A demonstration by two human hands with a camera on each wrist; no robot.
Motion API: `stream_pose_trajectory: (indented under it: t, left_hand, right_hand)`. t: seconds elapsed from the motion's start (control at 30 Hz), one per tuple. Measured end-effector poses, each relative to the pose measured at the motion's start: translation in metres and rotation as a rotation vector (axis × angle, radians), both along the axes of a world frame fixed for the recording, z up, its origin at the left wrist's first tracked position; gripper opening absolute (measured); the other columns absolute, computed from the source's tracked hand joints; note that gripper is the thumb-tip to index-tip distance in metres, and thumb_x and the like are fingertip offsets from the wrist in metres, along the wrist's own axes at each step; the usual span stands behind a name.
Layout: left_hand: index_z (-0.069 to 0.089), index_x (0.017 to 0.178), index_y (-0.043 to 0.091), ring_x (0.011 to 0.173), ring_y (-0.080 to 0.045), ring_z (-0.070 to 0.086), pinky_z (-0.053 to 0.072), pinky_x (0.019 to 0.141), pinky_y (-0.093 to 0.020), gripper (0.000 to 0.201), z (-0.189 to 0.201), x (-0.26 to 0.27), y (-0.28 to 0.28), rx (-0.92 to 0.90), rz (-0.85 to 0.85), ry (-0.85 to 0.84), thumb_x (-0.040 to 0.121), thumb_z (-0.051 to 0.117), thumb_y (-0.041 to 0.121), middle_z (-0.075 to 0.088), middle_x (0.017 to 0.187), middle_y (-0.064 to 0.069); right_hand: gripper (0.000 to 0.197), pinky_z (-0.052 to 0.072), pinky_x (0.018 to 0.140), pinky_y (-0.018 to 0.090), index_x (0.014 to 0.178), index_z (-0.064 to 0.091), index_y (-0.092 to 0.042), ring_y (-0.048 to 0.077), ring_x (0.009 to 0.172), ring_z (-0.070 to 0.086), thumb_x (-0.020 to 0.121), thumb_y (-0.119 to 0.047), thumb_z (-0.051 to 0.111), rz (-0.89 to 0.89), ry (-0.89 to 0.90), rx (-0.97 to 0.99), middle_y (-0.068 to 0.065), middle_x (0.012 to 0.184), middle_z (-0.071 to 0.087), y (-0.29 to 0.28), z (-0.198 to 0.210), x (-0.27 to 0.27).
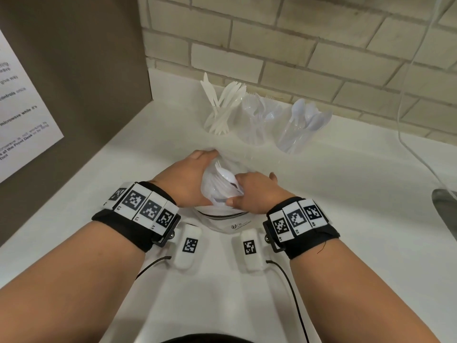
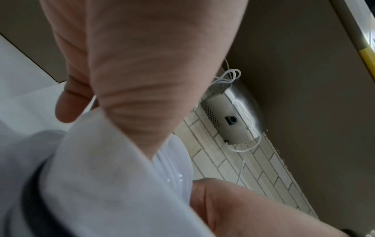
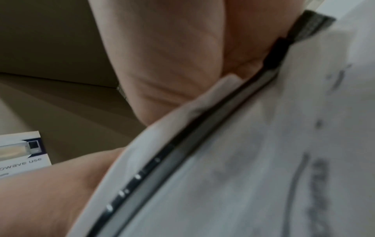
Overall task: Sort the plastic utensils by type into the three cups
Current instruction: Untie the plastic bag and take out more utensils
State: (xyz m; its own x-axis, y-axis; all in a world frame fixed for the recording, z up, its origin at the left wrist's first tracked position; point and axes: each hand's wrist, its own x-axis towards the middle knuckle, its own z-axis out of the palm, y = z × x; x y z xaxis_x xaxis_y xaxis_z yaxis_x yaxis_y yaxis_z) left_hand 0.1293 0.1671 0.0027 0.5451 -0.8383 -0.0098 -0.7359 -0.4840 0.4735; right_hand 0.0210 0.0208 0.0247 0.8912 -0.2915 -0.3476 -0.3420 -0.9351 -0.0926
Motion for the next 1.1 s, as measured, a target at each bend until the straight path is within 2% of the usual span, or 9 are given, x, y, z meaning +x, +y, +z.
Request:
stream_pose_trajectory:
  t: [0.13,0.27,0.37,0.57,0.67,0.77,0.9,1.0,1.1]
  left_hand:
    - [0.012,0.151,0.022,0.136,-0.013,0.035,0.03,0.106,-0.022,0.122,0.002,-0.004,-0.003,-0.015,-0.005,0.011,0.058,0.086,0.045,0.018,0.156,0.005]
    - [0.01,0.152,0.021,0.137,-0.013,0.034,0.028,0.107,-0.021,0.12,0.004,-0.001,0.0,0.007,-0.016,0.017,0.061,0.085,0.044,0.018,0.157,0.003]
    - [0.012,0.152,0.021,0.139,-0.011,0.03,0.024,0.106,-0.017,0.115,0.001,0.002,0.002,0.021,-0.019,0.017,0.064,0.084,0.041,0.018,0.157,0.005]
    - [0.026,0.145,0.03,0.134,-0.009,0.037,0.04,0.105,-0.031,0.095,-0.011,0.008,0.005,0.057,-0.002,0.027,0.067,0.074,0.053,0.033,0.148,0.012]
    - [0.02,0.149,0.027,0.137,-0.012,0.035,0.036,0.108,-0.03,0.103,-0.008,0.006,0.007,0.044,0.007,0.032,0.067,0.078,0.047,0.025,0.153,0.009]
    - [0.011,0.151,0.027,0.137,-0.013,0.035,0.035,0.109,-0.03,0.115,-0.001,-0.002,0.006,0.032,0.017,0.057,0.063,0.082,0.045,0.016,0.156,0.009]
    - [0.008,0.152,0.024,0.138,-0.014,0.033,0.03,0.105,-0.021,0.123,-0.002,-0.007,0.003,0.025,0.021,0.059,0.059,0.086,0.043,0.012,0.157,0.007]
    - [0.009,0.151,0.025,0.138,-0.014,0.033,0.031,0.107,-0.023,0.121,0.0,-0.005,0.005,0.023,0.027,0.064,0.06,0.086,0.041,0.013,0.157,0.006]
    - [0.015,0.15,0.025,0.137,-0.013,0.034,0.031,0.108,-0.023,0.111,0.002,0.002,0.01,0.041,0.014,0.061,0.065,0.082,0.043,0.019,0.155,0.007]
  right_hand:
    - [0.044,0.015,0.111,0.062,0.113,0.054,-0.019,0.024,0.118,0.05,0.086,-0.054,0.057,0.025,0.048,0.014,0.0,0.119,0.055,0.005,0.002,0.002]
    - [0.027,0.01,0.113,0.062,0.096,0.05,-0.018,0.024,0.115,0.051,0.09,-0.044,0.054,0.026,0.03,-0.002,-0.002,0.101,0.05,0.003,0.0,0.002]
    - [0.024,0.009,0.113,0.062,0.107,0.049,-0.015,0.026,0.116,0.051,0.093,-0.035,0.049,0.001,0.009,0.05,-0.001,0.104,0.047,0.001,-0.002,0.002]
    - [0.034,0.04,0.102,0.042,0.12,0.057,-0.016,0.026,0.108,0.057,0.091,-0.034,0.057,-0.05,-0.158,0.347,0.005,0.115,0.062,-0.007,0.002,-0.003]
    - [0.036,0.045,0.089,0.03,0.118,0.06,-0.011,0.025,0.104,0.059,0.089,-0.033,0.062,0.01,-0.132,0.363,0.008,0.113,0.064,-0.006,0.011,-0.007]
    - [0.041,0.044,0.099,0.043,0.107,0.063,-0.015,0.023,0.097,0.06,0.079,-0.045,0.068,0.011,-0.058,0.352,0.002,0.104,0.065,-0.004,0.007,-0.006]
    - [0.048,0.023,0.108,0.059,0.093,0.058,-0.022,0.017,0.084,0.05,0.071,-0.064,0.066,-0.009,-0.03,0.109,-0.01,0.079,0.051,0.01,-0.009,0.002]
    - [0.03,0.02,0.109,0.06,0.086,0.055,-0.022,0.019,0.088,0.05,0.076,-0.048,0.066,0.013,-0.029,0.093,-0.008,0.083,0.05,0.012,-0.003,0.005]
    - [0.031,0.031,0.108,0.052,0.101,0.059,-0.02,0.025,0.104,0.056,0.08,-0.042,0.067,-0.001,-0.078,0.208,-0.004,0.096,0.052,0.002,0.005,0.001]
